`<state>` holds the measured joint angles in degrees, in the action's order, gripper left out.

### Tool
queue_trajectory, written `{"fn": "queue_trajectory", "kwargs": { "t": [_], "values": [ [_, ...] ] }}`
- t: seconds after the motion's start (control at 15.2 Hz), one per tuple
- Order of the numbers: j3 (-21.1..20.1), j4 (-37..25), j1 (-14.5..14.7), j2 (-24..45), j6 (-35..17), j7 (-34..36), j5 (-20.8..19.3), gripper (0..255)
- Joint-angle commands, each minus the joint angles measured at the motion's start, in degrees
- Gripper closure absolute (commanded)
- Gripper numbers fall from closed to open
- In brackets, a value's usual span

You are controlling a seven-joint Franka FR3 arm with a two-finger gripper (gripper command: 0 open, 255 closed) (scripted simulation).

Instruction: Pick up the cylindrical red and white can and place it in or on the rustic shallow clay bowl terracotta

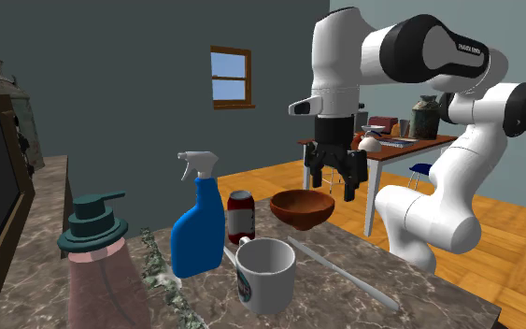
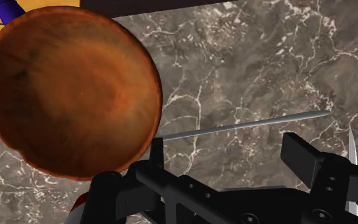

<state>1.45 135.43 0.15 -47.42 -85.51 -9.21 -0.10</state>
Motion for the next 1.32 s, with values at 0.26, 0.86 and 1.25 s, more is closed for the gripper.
{"fn": "queue_trajectory", "kwargs": {
  "t": [0.26, 0.86, 1.25],
  "values": [
    [2.9, -2.6, -0.4, 6.6, -4.8, -4.5, -3.1, 0],
    [8.7, -12.7, -0.8, 23.0, -13.5, -14.1, -6.9, 0],
    [10.0, -13.5, -0.9, 27.0, -17.3, -16.2, -7.3, 0]
  ]
}}
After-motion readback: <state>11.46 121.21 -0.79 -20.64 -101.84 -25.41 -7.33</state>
